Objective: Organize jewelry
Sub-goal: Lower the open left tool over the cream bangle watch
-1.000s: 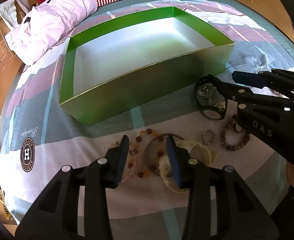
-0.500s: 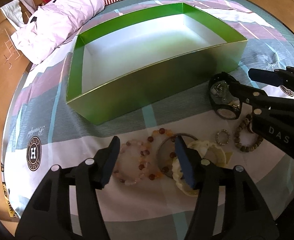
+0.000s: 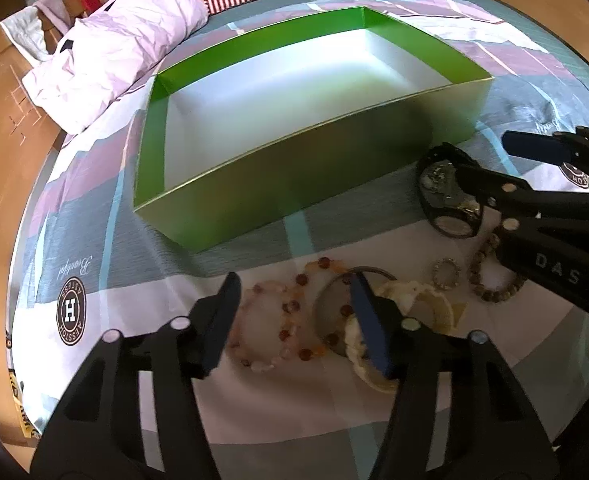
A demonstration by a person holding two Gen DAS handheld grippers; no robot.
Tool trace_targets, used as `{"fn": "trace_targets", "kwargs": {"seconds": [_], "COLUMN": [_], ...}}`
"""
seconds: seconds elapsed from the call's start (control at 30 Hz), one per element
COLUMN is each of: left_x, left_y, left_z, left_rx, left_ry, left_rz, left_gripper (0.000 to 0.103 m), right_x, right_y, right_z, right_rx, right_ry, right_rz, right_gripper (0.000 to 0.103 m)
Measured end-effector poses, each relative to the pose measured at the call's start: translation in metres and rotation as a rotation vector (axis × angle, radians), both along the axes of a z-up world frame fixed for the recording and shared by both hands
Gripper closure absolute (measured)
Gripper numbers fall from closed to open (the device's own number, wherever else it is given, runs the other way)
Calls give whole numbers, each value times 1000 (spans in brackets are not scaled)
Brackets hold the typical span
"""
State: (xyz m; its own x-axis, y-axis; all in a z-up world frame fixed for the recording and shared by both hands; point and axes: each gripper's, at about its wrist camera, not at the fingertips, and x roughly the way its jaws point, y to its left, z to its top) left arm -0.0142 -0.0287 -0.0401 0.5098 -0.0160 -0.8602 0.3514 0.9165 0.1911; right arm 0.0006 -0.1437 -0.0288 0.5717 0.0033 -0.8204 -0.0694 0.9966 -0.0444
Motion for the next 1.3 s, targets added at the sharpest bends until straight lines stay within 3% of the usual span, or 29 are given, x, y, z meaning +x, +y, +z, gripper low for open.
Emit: {"fn": "trace_targets", "kwargs": {"seconds": [0.2, 0.43, 0.57, 0.67, 1.3], "left_x": [-2, -4, -5, -5, 13], "left_y": [-2, -4, -5, -4, 27], "left_z": [0, -1, -2, -5, 12], "left_rx": [-10, -31, -41, -47, -101], "left_ry": [3, 20, 35, 49, 25], "left_rz": [-9, -36, -49, -47, 53], "left_gripper": [55, 74, 92, 99, 103], "right_x": [0, 0, 1, 1, 0], "right_y": [0, 0, -1, -1, -5], "right_z": [0, 0, 0, 0, 2], "right_rx": [-1, -1, -2, -4, -27], "right_ry": [0, 0, 0, 0, -8], "right_rz": [1, 1, 2, 3, -23], "right_gripper": [46, 46, 46, 46, 46]}}
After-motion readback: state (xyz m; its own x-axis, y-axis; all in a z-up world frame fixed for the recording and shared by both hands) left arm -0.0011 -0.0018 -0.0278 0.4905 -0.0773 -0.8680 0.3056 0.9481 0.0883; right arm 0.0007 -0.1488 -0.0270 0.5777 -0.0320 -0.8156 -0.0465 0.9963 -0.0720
